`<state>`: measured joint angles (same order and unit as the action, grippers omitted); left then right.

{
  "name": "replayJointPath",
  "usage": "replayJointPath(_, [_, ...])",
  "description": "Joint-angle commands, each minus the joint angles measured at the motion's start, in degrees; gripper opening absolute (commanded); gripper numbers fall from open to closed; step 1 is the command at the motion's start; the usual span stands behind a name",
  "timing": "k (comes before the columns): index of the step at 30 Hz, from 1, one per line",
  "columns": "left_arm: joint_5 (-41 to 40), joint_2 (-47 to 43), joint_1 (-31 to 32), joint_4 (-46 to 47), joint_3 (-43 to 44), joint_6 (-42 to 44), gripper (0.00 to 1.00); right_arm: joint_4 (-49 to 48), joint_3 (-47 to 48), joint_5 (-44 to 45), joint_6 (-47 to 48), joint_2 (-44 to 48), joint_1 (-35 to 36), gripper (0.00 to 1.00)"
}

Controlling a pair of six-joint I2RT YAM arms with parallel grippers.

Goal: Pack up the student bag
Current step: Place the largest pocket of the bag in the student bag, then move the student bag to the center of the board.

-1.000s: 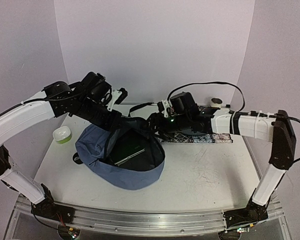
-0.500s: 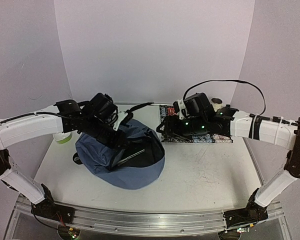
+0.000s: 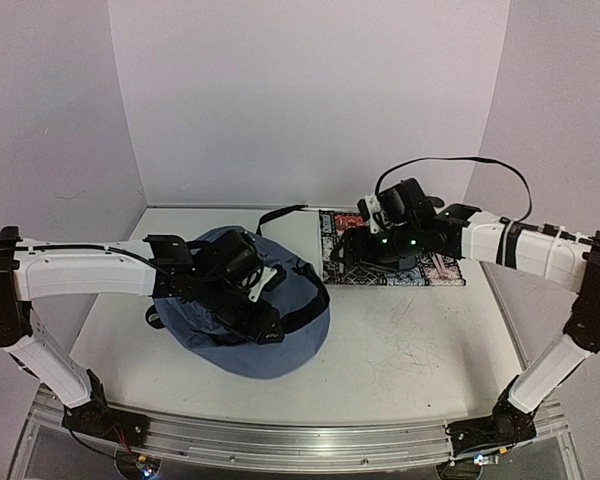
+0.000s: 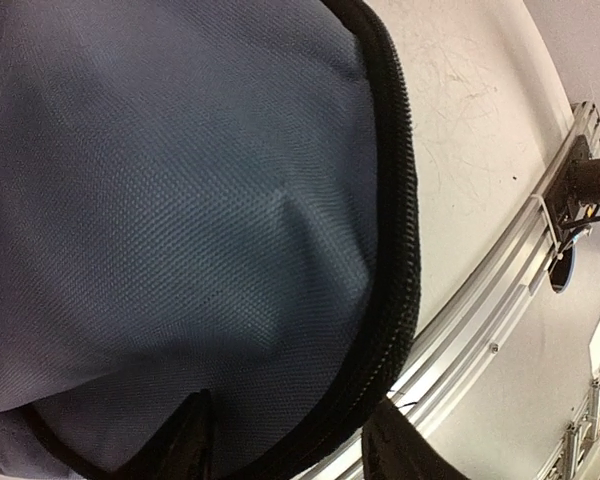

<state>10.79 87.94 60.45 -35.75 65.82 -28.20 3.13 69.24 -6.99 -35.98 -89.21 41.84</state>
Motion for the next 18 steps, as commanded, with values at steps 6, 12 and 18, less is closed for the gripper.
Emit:
replayJointPath(6, [-5.37, -0.89, -3.34, 2.44, 7.37, -7.21, 0.65, 6.43, 16.35, -5.07, 11.14, -13.42, -1.23, 0.68])
replayJointPath(12, [-8.1, -0.06, -9.61, 2.37, 8.09, -8.56, 0.71, 9.22, 25.2, -5.34, 11.15, -21.74, -1.21, 0.59])
replayJointPath(18, [-11.99, 6.64, -12.42, 2.26, 10.57, -3.4, 0.7, 10.14, 30.82, -5.68, 10.13, -27.31, -0.96, 0.46])
